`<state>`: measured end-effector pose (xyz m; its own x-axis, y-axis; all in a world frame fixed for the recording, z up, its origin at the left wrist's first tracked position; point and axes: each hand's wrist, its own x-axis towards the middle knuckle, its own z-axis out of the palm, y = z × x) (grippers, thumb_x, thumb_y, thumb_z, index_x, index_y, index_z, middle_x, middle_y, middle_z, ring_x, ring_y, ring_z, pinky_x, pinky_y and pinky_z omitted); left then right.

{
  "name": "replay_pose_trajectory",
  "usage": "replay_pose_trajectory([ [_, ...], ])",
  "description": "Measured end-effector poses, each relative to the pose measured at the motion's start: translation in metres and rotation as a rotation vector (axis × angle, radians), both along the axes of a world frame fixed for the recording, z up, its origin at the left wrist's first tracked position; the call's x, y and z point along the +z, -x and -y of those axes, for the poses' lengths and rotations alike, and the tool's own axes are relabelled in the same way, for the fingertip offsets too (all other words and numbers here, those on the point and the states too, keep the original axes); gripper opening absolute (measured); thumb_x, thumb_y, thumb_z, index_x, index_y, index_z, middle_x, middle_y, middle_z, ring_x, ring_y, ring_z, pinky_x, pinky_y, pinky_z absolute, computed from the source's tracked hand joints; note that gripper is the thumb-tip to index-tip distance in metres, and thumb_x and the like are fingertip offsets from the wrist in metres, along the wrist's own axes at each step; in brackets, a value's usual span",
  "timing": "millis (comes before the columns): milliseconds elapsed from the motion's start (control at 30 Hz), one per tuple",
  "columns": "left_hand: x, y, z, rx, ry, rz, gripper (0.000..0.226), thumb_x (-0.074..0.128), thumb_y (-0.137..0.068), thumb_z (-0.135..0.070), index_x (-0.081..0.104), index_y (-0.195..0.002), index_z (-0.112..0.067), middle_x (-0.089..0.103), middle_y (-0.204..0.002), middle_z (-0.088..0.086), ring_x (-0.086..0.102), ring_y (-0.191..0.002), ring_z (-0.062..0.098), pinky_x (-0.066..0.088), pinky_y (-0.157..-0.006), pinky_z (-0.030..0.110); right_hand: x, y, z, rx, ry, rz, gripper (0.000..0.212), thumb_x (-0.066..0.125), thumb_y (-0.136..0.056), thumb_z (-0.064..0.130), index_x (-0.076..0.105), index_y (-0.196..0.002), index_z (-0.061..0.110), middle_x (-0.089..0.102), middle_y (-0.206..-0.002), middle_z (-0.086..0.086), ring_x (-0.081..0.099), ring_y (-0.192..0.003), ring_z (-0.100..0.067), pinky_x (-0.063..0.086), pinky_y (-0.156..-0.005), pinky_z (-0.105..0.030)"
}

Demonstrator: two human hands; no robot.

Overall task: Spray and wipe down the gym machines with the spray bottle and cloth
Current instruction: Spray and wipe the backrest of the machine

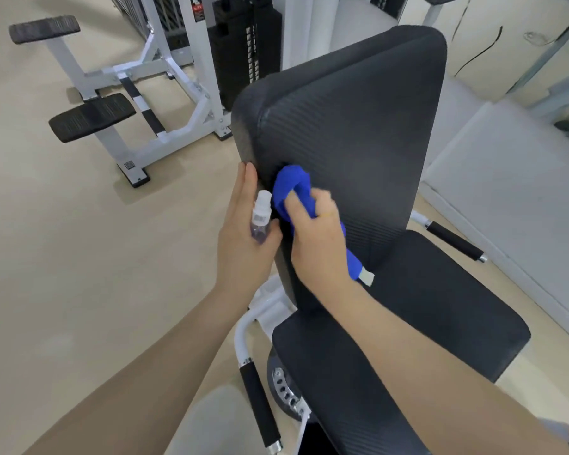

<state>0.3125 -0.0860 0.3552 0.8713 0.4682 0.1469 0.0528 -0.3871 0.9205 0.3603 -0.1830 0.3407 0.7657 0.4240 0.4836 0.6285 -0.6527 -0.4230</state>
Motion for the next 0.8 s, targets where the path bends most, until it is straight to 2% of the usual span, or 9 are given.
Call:
replay_pose_trajectory([
  [67,-0.002,-0.002,0.003,0.03,0.04,0.005,0.08,0.056,-0.083,-0.002,0.016,-0.146,-0.033,0.033,-0.151,-0.005,0.036,-0.135,0.008,0.036,-0.109,0.037,-0.011,0.002,0.007,0.048,0.039,0.01,0.054,0.046,-0.072,-0.004,0.042,-0.118,0.023,0.053,-0.103,-0.014,0.05,-0.075,-0.03,0.047,-0.057,-0.03],
  [167,-0.002,0.0,0.007,0.006,0.02,0.073,0.08,0.053,-0.08,-0.003,0.014,-0.141,-0.04,0.025,-0.155,-0.009,0.027,-0.139,0.002,0.031,-0.113,0.033,-0.003,-0.026,0.023,0.047,-0.023,0.015,0.041,0.037,-0.076,0.005,0.046,-0.112,0.025,0.048,-0.105,-0.005,0.047,-0.083,-0.023,0.044,-0.067,-0.028],
  [233,-0.004,0.0,0.005,0.015,-0.002,0.083,0.081,0.053,-0.082,0.001,0.015,-0.14,-0.04,0.023,-0.155,-0.01,0.023,-0.139,-0.003,0.029,-0.114,0.03,0.007,-0.056,0.034,-0.114,-0.209,-0.128,0.038,0.036,-0.084,0.003,0.052,-0.115,0.018,0.043,-0.104,0.003,0.044,-0.086,-0.009,0.043,-0.074,-0.027],
  [367,-0.003,0.0,0.007,0.046,-0.02,0.027,0.08,0.053,-0.085,0.004,0.015,-0.147,-0.03,0.022,-0.155,-0.01,0.022,-0.139,-0.003,0.026,-0.113,0.024,0.015,-0.097,0.042,-0.4,-0.308,-0.167,0.059,0.033,-0.082,-0.007,0.049,-0.132,0.019,0.033,-0.106,-0.002,0.045,-0.088,-0.019,0.039,-0.074,-0.023],
  [500,-0.005,-0.002,0.003,0.049,-0.144,-0.004,0.076,0.055,-0.087,0.0,0.017,-0.149,-0.021,0.023,-0.156,-0.003,0.023,-0.142,0.007,0.032,-0.112,0.038,-0.004,-0.048,0.027,-0.085,-0.135,-0.039,0.058,0.04,-0.07,-0.006,0.046,-0.121,0.02,0.047,-0.101,-0.014,0.049,-0.078,-0.03,0.047,-0.065,-0.033],
  [567,-0.002,-0.002,0.007,0.109,-0.216,-0.024,0.074,0.06,-0.086,-0.005,0.022,-0.148,-0.017,0.023,-0.155,0.002,0.022,-0.138,-0.002,0.031,-0.109,0.018,-0.018,-0.018,0.026,0.166,0.037,0.053,0.06,0.054,-0.064,-0.008,0.042,-0.115,0.022,0.056,-0.099,-0.018,0.053,-0.072,-0.033,0.049,-0.058,-0.033],
  [633,0.004,0.003,0.016,0.197,-0.304,-0.045,0.07,0.06,-0.085,-0.007,0.025,-0.145,-0.016,0.022,-0.154,0.007,0.016,-0.126,-0.014,0.02,-0.091,-0.009,-0.02,-0.024,0.033,0.293,0.092,0.106,0.065,0.058,-0.059,-0.008,0.043,-0.114,0.023,0.06,-0.097,-0.017,0.054,-0.066,-0.032,0.049,-0.056,-0.032],
  [733,0.008,0.014,0.026,0.264,-0.384,0.024,0.058,0.054,-0.081,-0.015,0.041,-0.137,-0.013,0.036,-0.14,0.011,0.027,-0.117,-0.015,0.024,-0.08,-0.011,-0.008,-0.067,0.051,0.206,0.081,0.133,0.057,0.041,-0.065,-0.004,0.046,-0.115,0.023,0.058,-0.102,-0.018,0.054,-0.071,-0.033,0.049,-0.061,-0.034],
  [800,0.007,0.019,0.037,0.288,-0.396,0.018,0.05,0.058,-0.079,-0.01,0.05,-0.128,-0.014,0.042,-0.123,0.003,0.034,-0.106,-0.022,0.029,-0.076,-0.008,-0.001,-0.1,0.073,0.061,-0.005,0.005,0.061,0.04,-0.068,-0.008,0.05,-0.122,0.019,0.051,-0.113,-0.019,0.053,-0.085,-0.035,0.049,-0.067,-0.036],
])
